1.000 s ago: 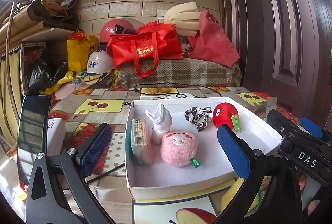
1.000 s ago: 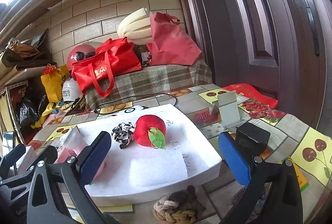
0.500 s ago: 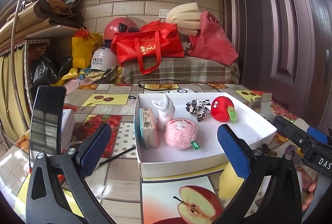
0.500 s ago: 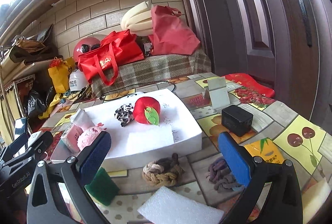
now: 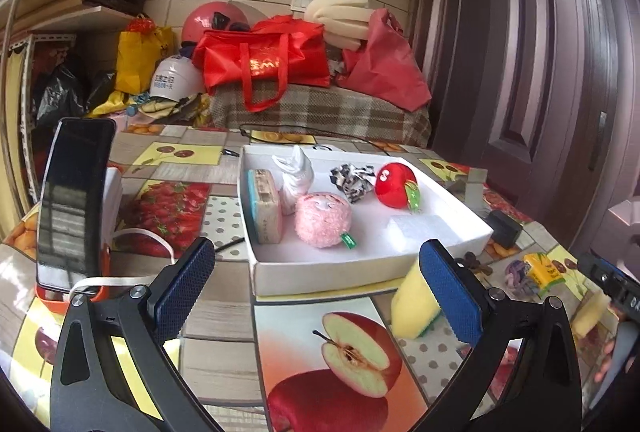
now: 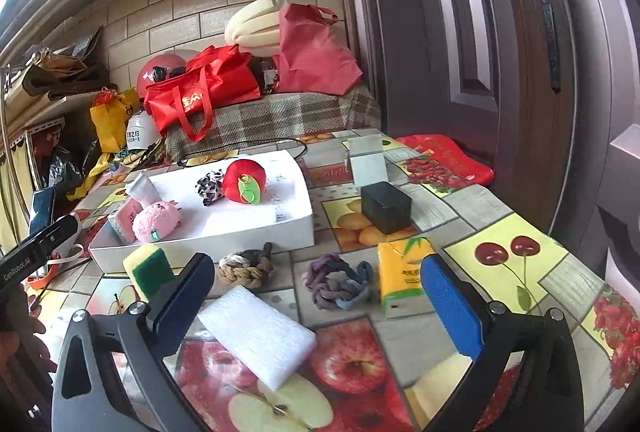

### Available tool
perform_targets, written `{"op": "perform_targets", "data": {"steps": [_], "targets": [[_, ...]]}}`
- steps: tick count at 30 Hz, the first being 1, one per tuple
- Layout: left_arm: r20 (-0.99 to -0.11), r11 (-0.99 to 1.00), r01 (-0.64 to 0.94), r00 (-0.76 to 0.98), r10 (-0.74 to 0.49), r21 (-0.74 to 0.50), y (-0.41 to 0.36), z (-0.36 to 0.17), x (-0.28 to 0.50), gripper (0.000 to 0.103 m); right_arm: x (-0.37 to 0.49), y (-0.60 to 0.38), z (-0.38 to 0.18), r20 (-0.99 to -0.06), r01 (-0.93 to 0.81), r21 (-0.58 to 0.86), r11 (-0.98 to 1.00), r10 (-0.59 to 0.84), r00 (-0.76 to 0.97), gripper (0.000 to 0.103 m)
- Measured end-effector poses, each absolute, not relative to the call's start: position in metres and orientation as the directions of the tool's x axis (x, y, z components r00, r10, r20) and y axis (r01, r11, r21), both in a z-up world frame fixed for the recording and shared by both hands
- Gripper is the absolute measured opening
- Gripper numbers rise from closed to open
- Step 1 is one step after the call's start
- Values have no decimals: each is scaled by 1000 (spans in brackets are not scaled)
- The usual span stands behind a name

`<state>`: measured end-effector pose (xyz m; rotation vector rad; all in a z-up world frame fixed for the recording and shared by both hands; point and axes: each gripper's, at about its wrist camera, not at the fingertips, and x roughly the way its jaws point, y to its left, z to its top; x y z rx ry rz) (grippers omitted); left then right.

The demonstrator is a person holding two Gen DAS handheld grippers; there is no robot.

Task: Organize soft objects
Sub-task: 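Withdraw both open grippers from the box toward the sponge and foam, then grasp the yellow-green sponge with the left gripper while the right grasps yellow foam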

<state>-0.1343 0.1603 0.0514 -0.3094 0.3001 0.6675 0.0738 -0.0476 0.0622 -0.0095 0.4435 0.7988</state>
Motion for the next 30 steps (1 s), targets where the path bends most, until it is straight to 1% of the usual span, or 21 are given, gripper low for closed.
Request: {"op": "perform_targets", "data": {"steps": [3, 5, 8, 10, 13, 16, 17, 19, 23, 25, 28, 29, 30], "targets": [[-414, 792, -589, 769, 487, -163, 153, 49, -125, 103, 97, -65, 54, -464, -649, 222, 728, 664, 586, 103], [-435, 816, -563, 773, 461, -135, 146, 48, -118, 103, 112, -80, 51, -482, -622, 268, 736, 661, 575, 103], [-460, 832, -549, 759, 461, -72, 136, 47, -106, 103, 126, -105, 51, -486, -581, 285, 763, 637, 598, 103], [-492, 842, -538, 742, 456, -31, 132, 44, -96, 103, 137, -118, 49, -516, -553, 282, 784, 610, 602, 103], [-554, 873, -488, 724, 410, 7, 128, 37, -78, 103, 151, -132, 42, -575, -537, 279, 796, 586, 571, 103], [-584, 891, -454, 720, 375, 13, 124, 33, -66, 102, 158, -139, 35, -620, -557, 254, 791, 575, 534, 103], [-588, 895, -445, 721, 367, 14, 123, 32, -62, 99, 157, -140, 33, -630, -571, 245, 784, 576, 521, 103], [-597, 902, -431, 718, 357, 20, 120, 31, -54, 96, 154, -137, 30, -648, -604, 216, 767, 575, 499, 103], [-598, 908, -417, 717, 358, 43, 115, 32, -50, 96, 147, -136, 29, -648, -633, 168, 756, 569, 507, 103], [-606, 909, -415, 714, 351, 37, 116, 31, -48, 96, 148, -137, 28, -652, -621, 158, 768, 553, 518, 103], [-629, 910, -415, 705, 329, 11, 122, 28, -41, 96, 153, -137, 24, -682, -606, 151, 781, 526, 508, 103], [-636, 910, -416, 702, 322, 2, 125, 27, -38, 93, 153, -136, 23, -685, -608, 146, 781, 523, 508, 103], [-643, 910, -415, 699, 312, -9, 127, 26, -35, 87, 153, -135, 23, -687, -608, 140, 781, 520, 509, 103]]}}
